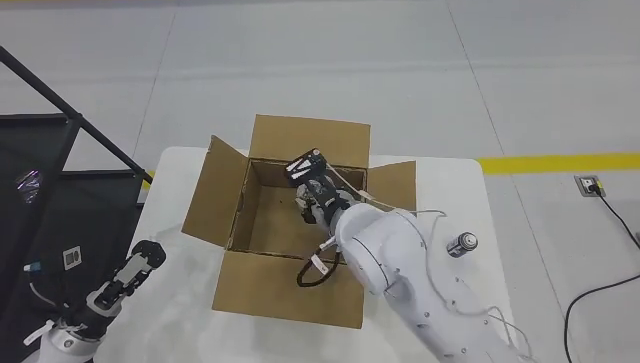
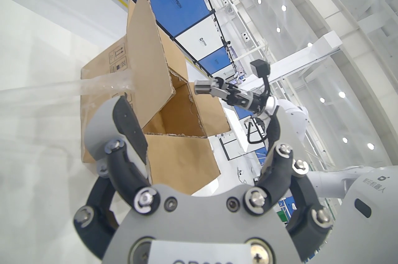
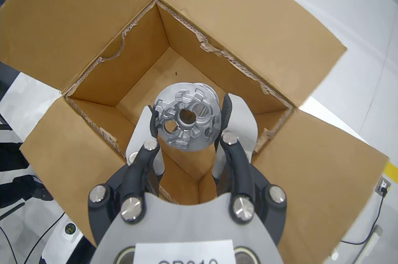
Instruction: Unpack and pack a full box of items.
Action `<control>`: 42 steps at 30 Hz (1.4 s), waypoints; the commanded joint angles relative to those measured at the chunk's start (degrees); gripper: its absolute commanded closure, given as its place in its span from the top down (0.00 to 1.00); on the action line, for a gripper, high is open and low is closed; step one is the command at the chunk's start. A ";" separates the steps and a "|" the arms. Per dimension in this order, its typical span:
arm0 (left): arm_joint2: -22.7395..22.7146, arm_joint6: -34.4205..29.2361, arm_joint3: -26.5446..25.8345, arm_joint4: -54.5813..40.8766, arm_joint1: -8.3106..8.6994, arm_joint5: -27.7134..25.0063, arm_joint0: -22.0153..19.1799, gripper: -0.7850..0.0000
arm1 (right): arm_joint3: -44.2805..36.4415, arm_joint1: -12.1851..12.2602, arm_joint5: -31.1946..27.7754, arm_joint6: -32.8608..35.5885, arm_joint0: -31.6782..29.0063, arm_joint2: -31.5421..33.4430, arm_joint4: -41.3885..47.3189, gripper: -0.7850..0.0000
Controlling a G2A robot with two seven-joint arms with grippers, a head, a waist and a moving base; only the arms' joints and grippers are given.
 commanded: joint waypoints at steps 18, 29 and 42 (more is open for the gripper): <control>0.00 0.00 0.00 0.00 0.00 0.00 0.00 1.00 | 47.57 -14.44 2.47 -11.57 15.69 -17.19 10.93 0.31; 0.00 0.00 0.00 0.00 0.00 0.00 0.00 1.00 | 56.42 -18.32 0.95 -14.64 17.97 -16.82 13.67 0.95; 0.00 0.00 0.00 0.00 0.00 0.00 0.00 1.00 | 39.94 -14.74 2.48 -11.38 14.04 -11.81 5.29 1.00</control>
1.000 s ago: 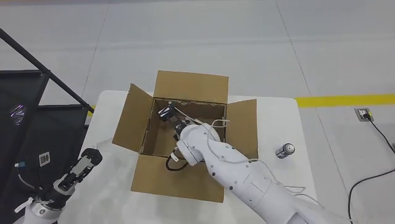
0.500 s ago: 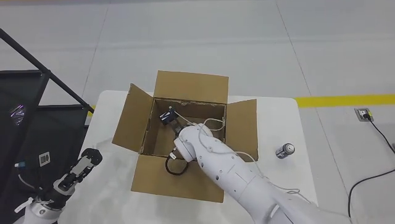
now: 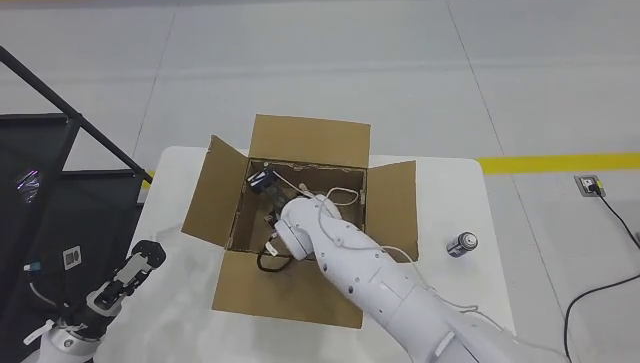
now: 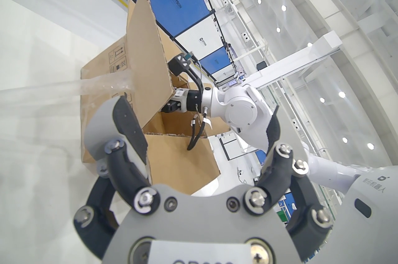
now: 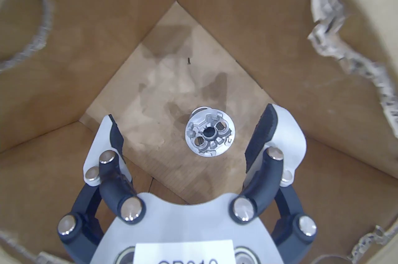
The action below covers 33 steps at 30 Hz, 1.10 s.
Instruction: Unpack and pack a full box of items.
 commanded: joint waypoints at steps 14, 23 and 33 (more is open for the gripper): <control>0.00 0.00 0.00 0.00 0.00 0.00 0.00 1.00 | -74.07 15.39 -7.84 14.74 -42.96 42.30 -27.35 1.00; 0.00 0.00 0.00 0.00 0.00 0.00 0.00 1.00 | -65.35 17.38 -12.51 16.96 -48.03 65.01 -19.26 1.00; 0.00 0.00 0.00 0.00 0.00 0.00 0.00 1.00 | -50.34 18.67 -18.90 17.82 -44.98 67.34 -14.60 1.00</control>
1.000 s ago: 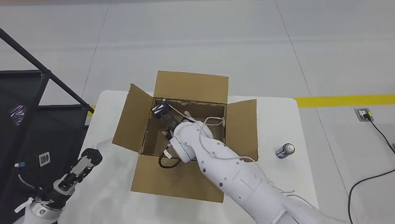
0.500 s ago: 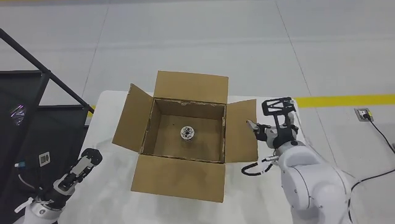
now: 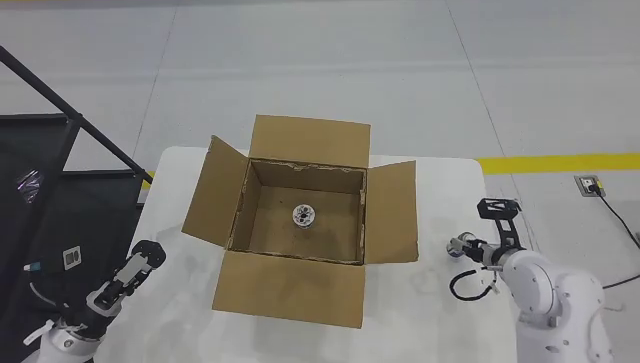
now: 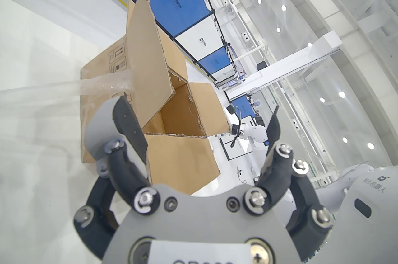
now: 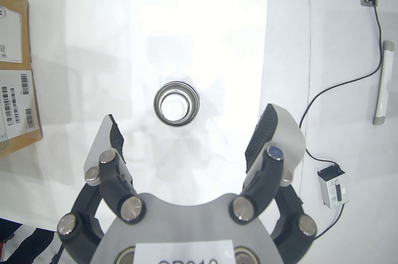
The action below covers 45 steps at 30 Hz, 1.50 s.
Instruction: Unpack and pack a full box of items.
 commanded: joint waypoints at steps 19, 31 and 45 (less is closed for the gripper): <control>0.00 0.00 0.00 0.00 0.00 0.00 0.00 1.00 | 8.59 2.07 -1.92 -2.93 4.22 0.86 5.79 0.00; 0.00 0.00 0.00 0.00 0.00 0.00 0.00 1.00 | -29.38 1.96 2.11 -9.97 -5.81 -4.57 13.40 0.00; 0.00 0.00 0.00 0.00 0.00 0.00 0.00 1.00 | -1.75 -1.12 7.67 -8.37 14.89 -42.33 1.18 0.00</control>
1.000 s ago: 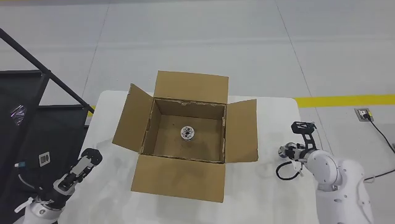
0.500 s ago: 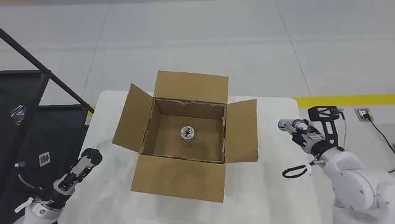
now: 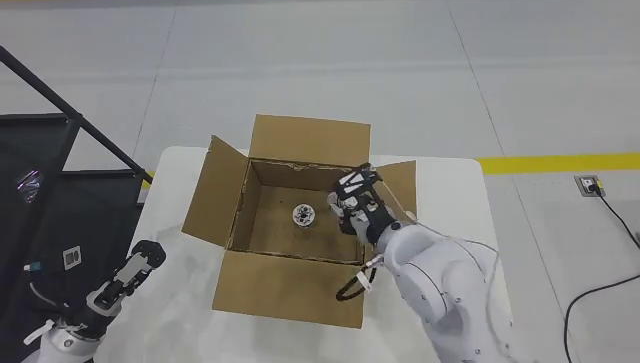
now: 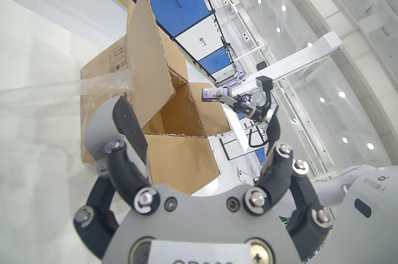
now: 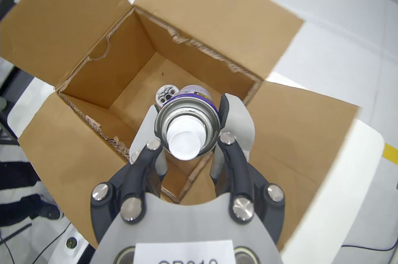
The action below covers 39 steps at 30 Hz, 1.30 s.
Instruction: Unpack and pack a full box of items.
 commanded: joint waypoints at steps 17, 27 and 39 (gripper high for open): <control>0.00 0.00 0.00 0.00 0.00 0.00 0.00 1.00 | 34.76 -5.45 4.97 -0.13 16.39 -13.88 -1.90 0.27; 0.00 0.00 0.00 0.00 0.00 0.00 0.00 1.00 | 39.49 -7.06 5.20 -0.70 18.75 -14.73 -0.65 0.58; -0.05 5.04 -1.72 4.29 -0.22 3.27 -0.68 1.00 | 28.78 -5.92 4.41 -0.43 14.46 -9.44 -2.13 0.95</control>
